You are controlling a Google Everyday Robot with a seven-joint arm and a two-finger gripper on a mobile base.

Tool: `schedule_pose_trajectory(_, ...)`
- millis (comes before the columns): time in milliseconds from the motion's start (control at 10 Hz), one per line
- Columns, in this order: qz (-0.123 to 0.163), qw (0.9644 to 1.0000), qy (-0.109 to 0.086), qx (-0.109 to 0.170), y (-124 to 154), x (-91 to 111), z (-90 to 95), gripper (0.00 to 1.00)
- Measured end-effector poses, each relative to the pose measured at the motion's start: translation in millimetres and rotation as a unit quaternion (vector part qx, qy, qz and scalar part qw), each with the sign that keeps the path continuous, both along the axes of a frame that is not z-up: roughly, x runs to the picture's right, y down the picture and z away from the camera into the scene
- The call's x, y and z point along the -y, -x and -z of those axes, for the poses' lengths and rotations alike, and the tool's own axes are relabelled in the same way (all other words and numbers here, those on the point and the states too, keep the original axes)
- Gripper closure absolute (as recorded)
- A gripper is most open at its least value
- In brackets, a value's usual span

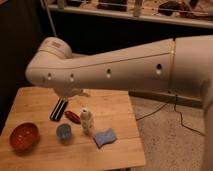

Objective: Place the ceramic cup in the ceramic bowl

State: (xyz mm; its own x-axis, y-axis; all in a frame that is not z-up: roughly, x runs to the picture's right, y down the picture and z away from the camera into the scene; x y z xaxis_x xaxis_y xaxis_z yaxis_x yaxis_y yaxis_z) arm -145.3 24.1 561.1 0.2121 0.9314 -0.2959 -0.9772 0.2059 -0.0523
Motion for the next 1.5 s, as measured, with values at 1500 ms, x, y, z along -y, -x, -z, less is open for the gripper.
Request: schedule_pose_trajectory(1500,0.202,0.9686,0.127,0.070,80,-125,-133.3,0.35)
